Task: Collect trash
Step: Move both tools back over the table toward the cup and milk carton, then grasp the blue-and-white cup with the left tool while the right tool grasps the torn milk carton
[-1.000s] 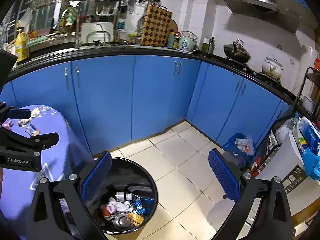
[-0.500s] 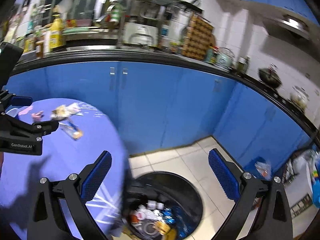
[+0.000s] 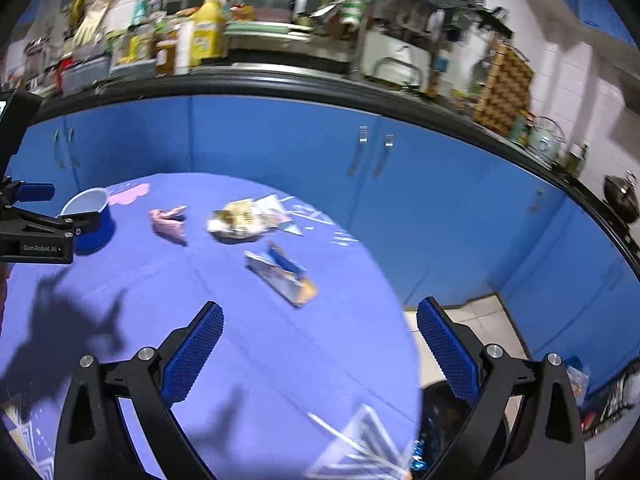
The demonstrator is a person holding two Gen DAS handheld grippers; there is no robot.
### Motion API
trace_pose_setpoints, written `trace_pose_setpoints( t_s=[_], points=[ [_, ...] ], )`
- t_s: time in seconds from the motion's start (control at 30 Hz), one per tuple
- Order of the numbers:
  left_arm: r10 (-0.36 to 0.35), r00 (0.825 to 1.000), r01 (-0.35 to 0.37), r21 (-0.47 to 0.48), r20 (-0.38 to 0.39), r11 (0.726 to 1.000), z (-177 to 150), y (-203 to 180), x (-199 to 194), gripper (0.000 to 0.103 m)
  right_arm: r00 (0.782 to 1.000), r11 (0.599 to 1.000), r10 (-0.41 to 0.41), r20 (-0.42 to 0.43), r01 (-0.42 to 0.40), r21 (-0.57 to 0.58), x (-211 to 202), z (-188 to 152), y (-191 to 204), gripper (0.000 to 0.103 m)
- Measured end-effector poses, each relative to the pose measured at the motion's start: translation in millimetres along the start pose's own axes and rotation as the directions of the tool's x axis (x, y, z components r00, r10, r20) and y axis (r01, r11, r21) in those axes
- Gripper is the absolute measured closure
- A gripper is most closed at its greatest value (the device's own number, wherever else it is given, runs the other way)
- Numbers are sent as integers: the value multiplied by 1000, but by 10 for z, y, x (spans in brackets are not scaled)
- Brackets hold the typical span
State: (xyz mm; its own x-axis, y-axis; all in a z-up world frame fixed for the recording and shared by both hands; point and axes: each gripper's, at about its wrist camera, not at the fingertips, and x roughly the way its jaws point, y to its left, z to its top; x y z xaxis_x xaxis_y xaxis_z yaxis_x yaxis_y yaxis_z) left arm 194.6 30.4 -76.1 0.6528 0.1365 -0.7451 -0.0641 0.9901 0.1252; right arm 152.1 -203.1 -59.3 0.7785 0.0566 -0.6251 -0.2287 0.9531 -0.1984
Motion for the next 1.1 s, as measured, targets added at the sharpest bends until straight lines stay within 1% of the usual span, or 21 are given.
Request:
trace_pose_setpoints(
  t_s=[0.07, 0.13, 0.27, 0.53, 0.6, 0.73, 0.8, 0.83, 0.87, 0.9, 0.93, 0.97, 1.03, 1.1],
  points=[
    [2, 1000, -3, -27, -19, 1000, -60, 192, 90, 4, 1000, 1000, 16, -13, -16, -12, 113, 56, 126, 8],
    [-1, 999, -1, -44, -33, 999, -90, 295, 173, 4, 999, 999, 22, -31, -22, -25, 247, 91, 237, 8],
    [-22, 999, 19, -65, -49, 998, -111, 409, 318, 4, 997, 999, 14, -82, -16, -29, 554, 126, 350, 8],
    [-59, 993, 52, -72, -102, 996, -104, 403, 752, 4, 984, 1000, -15, -175, 14, -8, 1097, 146, 262, 8],
    [-84, 989, 75, -77, -119, 994, -85, 385, 880, 4, 982, 1000, -11, -187, 11, 0, 1195, 162, 224, 8],
    [-100, 988, 91, -75, -121, 993, -21, 331, 1018, 4, 980, 1000, 1, -199, 1, 7, 1343, 176, 193, 8],
    [-114, 987, 106, -74, -114, 992, 15, 285, 1060, 7, 979, 1000, 14, -203, -11, 15, 1397, 168, 198, 10],
    [-118, 987, 110, -71, -114, 991, 25, 267, 1077, 12, 978, 999, 31, -207, -28, 17, 1422, 159, 211, 15],
    [-120, 986, 113, -65, -115, 991, 29, 240, 1096, 15, 974, 999, 46, -222, -44, 17, 1461, 144, 231, 33],
    [-112, 987, 106, -55, -112, 993, 36, 211, 1103, 17, 975, 998, 67, -211, -61, 32, 1452, 141, 231, 45],
    [-111, 988, 106, -46, -107, 993, 41, 184, 1099, 22, 972, 995, 97, -214, -89, 48, 1449, 139, 233, 52],
    [-114, 988, 111, -43, -102, 993, 40, 172, 1091, 28, 969, 992, 118, -219, -108, 60, 1444, 141, 241, 63],
    [-124, 987, 121, -40, -100, 992, 45, 141, 1078, 29, 970, 994, 110, -217, -103, 41, 1412, 142, 291, 67],
    [-132, 986, 128, -45, -100, 991, 23, 130, 1068, 29, 969, 992, 123, -214, -118, 36, 1366, 133, 326, 72]
  ],
)
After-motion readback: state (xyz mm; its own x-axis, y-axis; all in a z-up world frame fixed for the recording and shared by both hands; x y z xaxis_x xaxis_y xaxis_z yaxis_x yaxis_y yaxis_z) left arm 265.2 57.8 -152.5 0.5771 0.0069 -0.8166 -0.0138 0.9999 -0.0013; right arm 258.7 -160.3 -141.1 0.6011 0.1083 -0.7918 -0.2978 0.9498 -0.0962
